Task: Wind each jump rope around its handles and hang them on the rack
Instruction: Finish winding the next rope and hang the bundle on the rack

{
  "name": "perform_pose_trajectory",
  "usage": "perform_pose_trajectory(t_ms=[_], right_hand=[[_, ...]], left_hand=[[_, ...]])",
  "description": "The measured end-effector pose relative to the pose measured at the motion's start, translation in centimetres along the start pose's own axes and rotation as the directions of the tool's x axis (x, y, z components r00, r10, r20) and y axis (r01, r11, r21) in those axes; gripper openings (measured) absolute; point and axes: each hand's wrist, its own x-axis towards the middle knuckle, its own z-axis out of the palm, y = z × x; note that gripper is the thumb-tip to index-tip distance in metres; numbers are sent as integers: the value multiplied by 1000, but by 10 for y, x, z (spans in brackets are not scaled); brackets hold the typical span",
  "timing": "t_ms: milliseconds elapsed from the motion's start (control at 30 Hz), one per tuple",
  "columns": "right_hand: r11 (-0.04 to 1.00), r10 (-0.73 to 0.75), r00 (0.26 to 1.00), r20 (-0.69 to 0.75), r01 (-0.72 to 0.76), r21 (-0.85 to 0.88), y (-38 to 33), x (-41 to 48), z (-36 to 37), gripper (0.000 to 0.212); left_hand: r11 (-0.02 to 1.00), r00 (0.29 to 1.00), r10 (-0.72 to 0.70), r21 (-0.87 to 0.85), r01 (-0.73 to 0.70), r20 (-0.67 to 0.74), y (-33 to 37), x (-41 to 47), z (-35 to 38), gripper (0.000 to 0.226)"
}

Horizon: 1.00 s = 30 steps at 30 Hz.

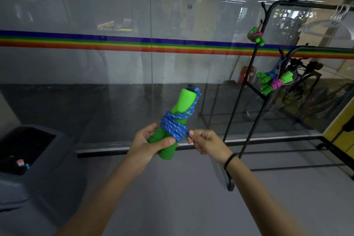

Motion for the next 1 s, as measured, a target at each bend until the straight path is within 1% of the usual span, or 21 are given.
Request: perform_pose_trajectory(t_ms=[67,100,167,233,333,367,433,500,600,700,800,933,1000], right_hand=[[985,-46,999,-23,42,-166,-1,-4,1,35],[957,-81,997,-19,72,-282,-4,-6,1,34],[860,-135,991,6,120,-496,-13,-10,3,31],[769,-152,988,36,141,-623,-21,-13,5,26],[581,-177,984,27,127,-804,-27,-17,9,23],[530,-192,981,16,117,-840,-27,-19,8,24],[481,-242,970,-6,114,-869,-28,-21,5,24],[488,-313,950,-17,145,-861,-28,-22,2,24],[582,-396,915,-79,184,-792,-28,-23,1,29],[656,-448,878,-167,197,-728,-31,-25,-3,25],[694,-449,867,-217,186,-695,-31,-28,-9,23],[730,-411,878,-245,156,-666,-24,-30,-15,19],[749,-386,885,-259,138,-648,-20,-32,-20,20]], left_hand=[[999,993,-32,19,35,-114,-2,3,1,29],[998,986,-34,45,42,-162,-3,4,3,24],[994,971,-29,94,52,-238,-5,7,6,24],[986,951,-24,151,74,-307,-7,10,8,33],[932,923,20,341,122,-385,-11,11,10,60],[909,919,43,397,126,-392,-11,11,9,66],[866,924,91,488,110,-371,-12,9,6,68],[829,939,128,553,76,-321,-11,5,5,66],[799,949,166,600,29,-268,-11,0,9,64],[842,944,165,539,17,-287,-11,-4,4,63],[878,930,168,478,10,-327,-9,-11,-4,56],[890,903,194,455,2,-384,-5,-19,-9,57],[901,896,186,433,8,-403,-4,-21,-11,56]])
